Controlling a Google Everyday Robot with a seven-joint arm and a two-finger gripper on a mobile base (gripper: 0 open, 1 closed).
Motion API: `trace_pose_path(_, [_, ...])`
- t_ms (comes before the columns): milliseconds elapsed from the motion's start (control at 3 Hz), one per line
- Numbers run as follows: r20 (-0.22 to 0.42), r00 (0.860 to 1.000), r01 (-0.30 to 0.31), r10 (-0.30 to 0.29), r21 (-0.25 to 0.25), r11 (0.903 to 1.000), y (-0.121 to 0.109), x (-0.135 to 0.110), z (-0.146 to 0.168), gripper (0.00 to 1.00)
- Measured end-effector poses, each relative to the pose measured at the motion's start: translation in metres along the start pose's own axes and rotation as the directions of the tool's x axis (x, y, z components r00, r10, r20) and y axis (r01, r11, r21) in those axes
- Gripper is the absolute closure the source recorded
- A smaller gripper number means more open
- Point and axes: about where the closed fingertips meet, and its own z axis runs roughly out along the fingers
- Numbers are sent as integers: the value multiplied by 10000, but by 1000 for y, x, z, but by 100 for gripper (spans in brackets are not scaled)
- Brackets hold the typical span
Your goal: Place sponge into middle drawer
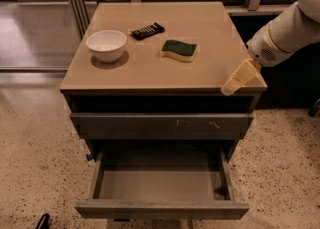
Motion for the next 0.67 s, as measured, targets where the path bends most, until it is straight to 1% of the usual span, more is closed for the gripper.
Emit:
trace_pose_path(333, [478, 9974, -542, 538, 73, 9985, -34, -12, 25, 0])
trace_pose_path(667, [914, 9940, -610, 603, 46, 9981, -62, -32, 40, 0])
